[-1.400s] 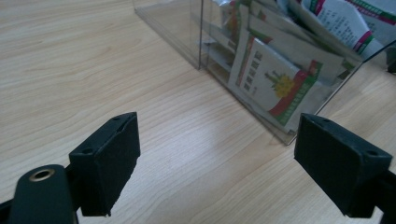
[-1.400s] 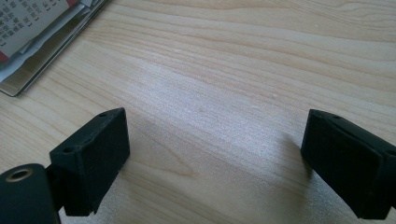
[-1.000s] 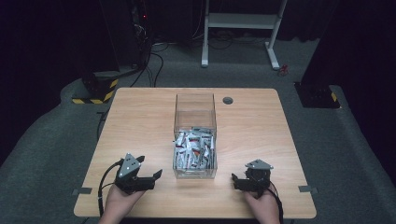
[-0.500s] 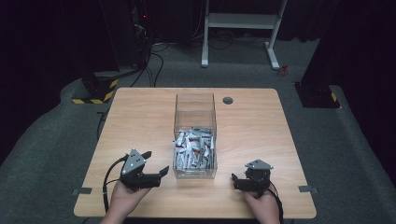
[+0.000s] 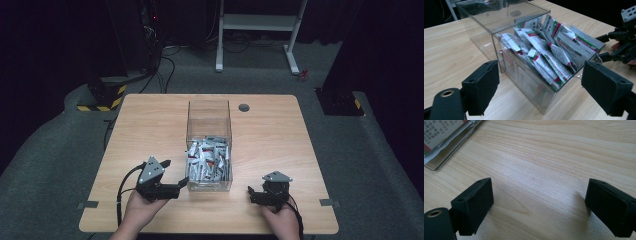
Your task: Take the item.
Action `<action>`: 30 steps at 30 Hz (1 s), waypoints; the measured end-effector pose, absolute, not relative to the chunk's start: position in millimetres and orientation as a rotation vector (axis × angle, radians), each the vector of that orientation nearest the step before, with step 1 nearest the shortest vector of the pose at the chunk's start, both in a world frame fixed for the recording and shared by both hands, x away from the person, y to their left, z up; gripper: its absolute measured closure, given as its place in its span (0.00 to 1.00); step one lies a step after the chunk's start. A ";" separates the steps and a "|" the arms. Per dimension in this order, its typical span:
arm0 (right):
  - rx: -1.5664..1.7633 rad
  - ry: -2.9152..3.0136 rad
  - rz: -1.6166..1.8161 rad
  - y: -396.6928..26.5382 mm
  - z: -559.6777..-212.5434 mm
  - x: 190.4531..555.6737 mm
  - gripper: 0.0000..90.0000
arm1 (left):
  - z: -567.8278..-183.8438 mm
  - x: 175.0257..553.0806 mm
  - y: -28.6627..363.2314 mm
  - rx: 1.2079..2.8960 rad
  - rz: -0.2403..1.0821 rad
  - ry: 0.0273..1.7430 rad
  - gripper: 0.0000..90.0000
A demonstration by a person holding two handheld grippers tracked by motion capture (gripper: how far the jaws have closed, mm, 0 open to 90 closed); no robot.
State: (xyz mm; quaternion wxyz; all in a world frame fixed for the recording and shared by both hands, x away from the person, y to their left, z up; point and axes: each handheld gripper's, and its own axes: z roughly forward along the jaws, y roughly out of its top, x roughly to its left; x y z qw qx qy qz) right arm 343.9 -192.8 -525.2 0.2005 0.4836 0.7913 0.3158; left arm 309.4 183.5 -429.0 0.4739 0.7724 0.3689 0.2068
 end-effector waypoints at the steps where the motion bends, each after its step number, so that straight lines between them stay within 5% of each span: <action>1: 1.352 2.212 0.883 -192.8 -525.2 343.9 0.09 | -428.6 310.0 181.9 1.888 0.503 0.899 0.17; 30: 1.339 2.221 0.891 -192.3 -525.2 344.0 0.09 | -427.0 328.4 143.9 1.925 0.436 0.855 0.18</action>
